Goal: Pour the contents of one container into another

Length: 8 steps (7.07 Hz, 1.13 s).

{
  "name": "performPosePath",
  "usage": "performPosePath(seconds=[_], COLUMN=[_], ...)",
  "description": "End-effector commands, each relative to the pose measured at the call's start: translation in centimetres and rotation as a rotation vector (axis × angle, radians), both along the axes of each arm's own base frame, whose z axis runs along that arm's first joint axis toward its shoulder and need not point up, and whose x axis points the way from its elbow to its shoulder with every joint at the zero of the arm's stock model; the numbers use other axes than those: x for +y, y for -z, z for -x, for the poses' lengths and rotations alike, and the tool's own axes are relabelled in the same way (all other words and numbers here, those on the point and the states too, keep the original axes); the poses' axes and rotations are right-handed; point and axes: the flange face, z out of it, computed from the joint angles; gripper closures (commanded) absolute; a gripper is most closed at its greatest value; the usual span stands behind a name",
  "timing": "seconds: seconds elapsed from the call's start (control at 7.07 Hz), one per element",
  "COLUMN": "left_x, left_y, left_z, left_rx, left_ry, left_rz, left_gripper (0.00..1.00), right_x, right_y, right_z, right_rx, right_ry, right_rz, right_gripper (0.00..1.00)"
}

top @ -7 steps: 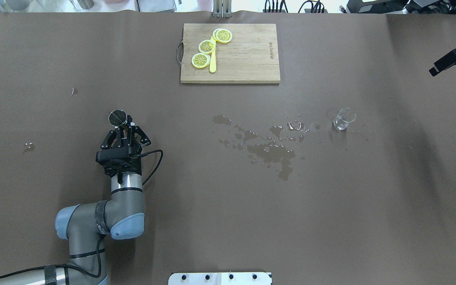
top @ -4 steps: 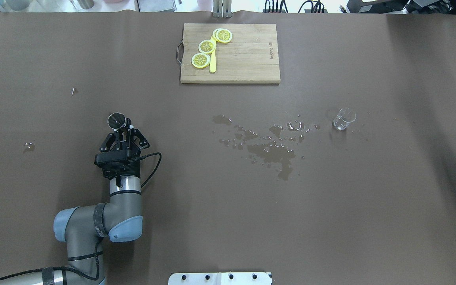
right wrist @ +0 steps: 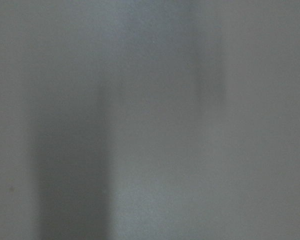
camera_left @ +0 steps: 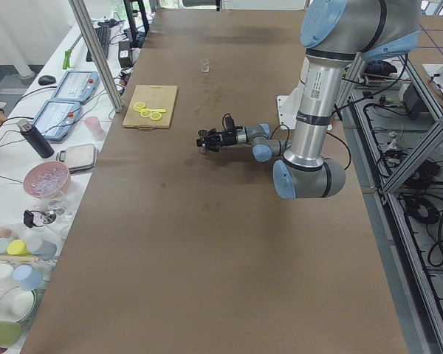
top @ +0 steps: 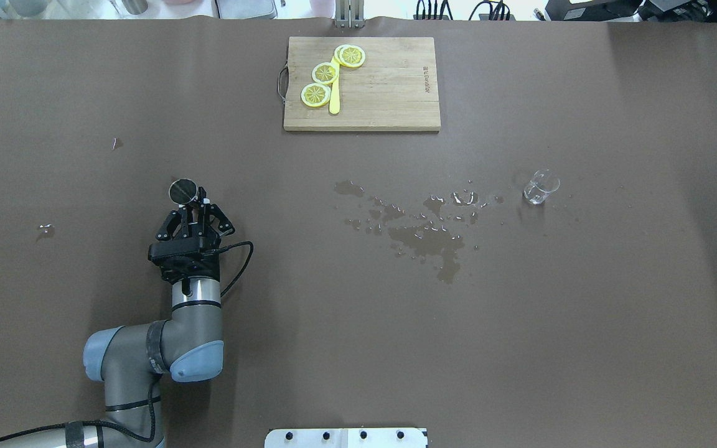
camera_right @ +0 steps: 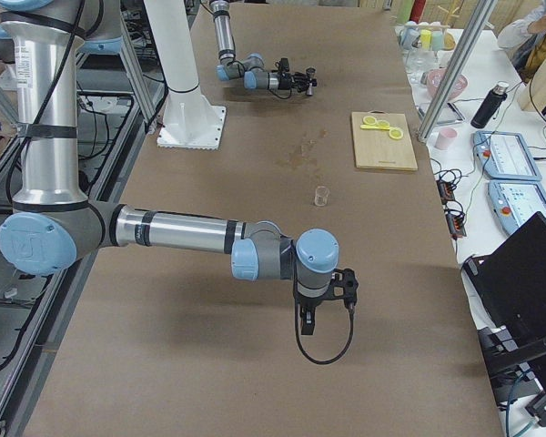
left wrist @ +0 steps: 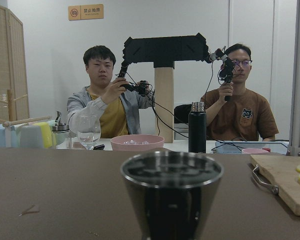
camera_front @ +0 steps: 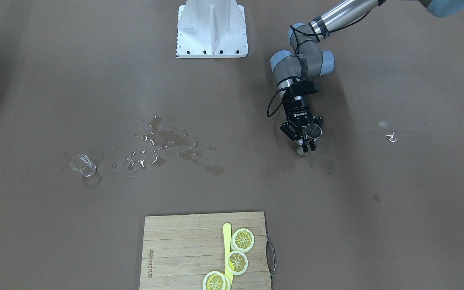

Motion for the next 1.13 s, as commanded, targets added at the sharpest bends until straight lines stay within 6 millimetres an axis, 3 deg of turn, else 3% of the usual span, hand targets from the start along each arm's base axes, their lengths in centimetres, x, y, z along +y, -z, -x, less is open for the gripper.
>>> performPosePath(seconds=[0.0,0.14,0.42,0.57,0.99], left_x=[0.01,0.01,0.02,0.01,0.04], left_y=[0.00,-0.01,-0.12,-0.40,-0.31], left_z=[-0.01,-0.02,0.02,-0.01,0.14], left_rx=[-0.002,-0.001,-0.007,-0.022,-0.021], left_ry=[0.000,-0.001,-0.002,-0.002,-0.001], left_rz=[0.000,0.002,0.002,0.006,0.004], left_gripper=[1.00,1.00,0.77,0.72,0.64], right_x=[0.74,0.82,0.79,0.81,0.80], right_y=[1.76,1.61,1.72,1.63,1.69], right_z=[-0.84,-0.92,-0.98,-1.00,-1.02], right_rx=[-0.006,-0.004,0.003,0.006,0.008], right_ry=[-0.023,-0.027,-0.023,-0.023,-0.022], right_rz=[0.080,0.091,0.083,0.085,0.082], right_gripper=[0.00,0.00,0.00,0.00,0.00])
